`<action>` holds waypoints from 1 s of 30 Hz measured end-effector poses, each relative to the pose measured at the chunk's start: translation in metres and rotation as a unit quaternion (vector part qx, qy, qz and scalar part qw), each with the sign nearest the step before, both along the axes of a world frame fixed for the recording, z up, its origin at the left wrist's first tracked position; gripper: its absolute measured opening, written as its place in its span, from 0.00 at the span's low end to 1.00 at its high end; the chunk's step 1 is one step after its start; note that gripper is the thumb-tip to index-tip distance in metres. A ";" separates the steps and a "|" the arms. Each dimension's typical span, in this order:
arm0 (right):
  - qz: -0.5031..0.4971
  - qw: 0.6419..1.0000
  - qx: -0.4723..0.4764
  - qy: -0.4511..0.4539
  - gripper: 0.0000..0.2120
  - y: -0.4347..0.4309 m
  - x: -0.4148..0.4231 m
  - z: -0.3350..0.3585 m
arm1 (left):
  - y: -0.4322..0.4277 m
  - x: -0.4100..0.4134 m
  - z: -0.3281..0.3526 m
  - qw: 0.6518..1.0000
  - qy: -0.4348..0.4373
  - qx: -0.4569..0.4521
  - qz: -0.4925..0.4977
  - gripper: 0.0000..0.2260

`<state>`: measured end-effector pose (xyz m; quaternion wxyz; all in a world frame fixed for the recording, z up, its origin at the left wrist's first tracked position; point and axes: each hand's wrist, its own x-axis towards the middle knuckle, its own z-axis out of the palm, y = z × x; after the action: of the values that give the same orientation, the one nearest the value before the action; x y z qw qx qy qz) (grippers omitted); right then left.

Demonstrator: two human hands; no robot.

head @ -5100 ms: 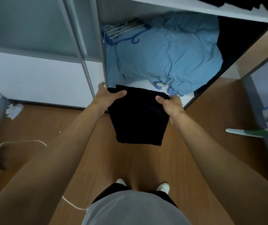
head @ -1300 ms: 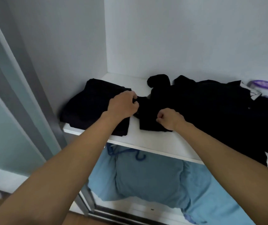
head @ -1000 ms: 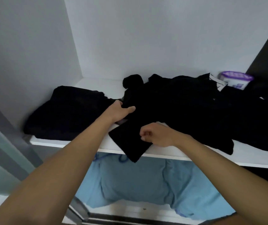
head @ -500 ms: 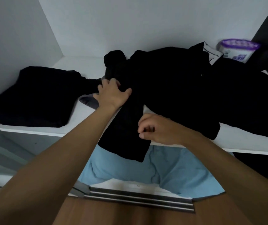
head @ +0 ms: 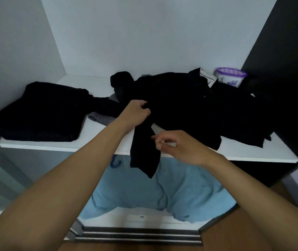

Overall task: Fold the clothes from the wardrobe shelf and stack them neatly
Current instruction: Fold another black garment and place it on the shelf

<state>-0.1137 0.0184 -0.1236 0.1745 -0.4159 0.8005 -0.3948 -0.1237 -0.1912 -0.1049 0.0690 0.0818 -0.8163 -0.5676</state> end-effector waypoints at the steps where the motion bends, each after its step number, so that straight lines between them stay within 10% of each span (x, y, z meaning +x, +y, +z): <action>1: -0.037 0.999 -0.015 -0.007 0.05 -0.001 0.003 0.000 | -0.004 0.008 0.001 1.000 0.017 -0.012 -0.022 0.14; 8: -0.290 0.924 -0.076 -0.236 0.07 -0.004 0.018 0.006 | -0.037 0.060 -0.010 0.964 0.041 -0.256 -0.067 0.21; 18: -0.464 0.884 -0.050 -0.025 0.23 0.014 -0.036 0.028 | -0.076 0.060 -0.021 0.800 -0.121 -0.584 0.066 0.16; 21: -0.505 0.861 -0.055 -0.036 0.31 0.020 -0.074 0.044 | -0.060 0.047 -0.019 0.805 -0.126 -0.575 0.070 0.18; 26: -0.484 0.848 -0.083 -0.198 0.12 0.024 -0.118 0.050 | -0.047 0.027 -0.011 0.858 -0.009 -0.492 0.146 0.16; 30: -0.368 0.919 -0.122 -0.072 0.10 0.002 -0.099 0.046 | -0.029 0.011 0.016 0.968 -0.001 -0.212 0.133 0.09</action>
<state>-0.2128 0.0202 -0.0778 0.0218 -0.0810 0.8279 -0.5546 -0.1128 -0.2201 -0.0889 0.1587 0.1743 -0.8997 -0.3674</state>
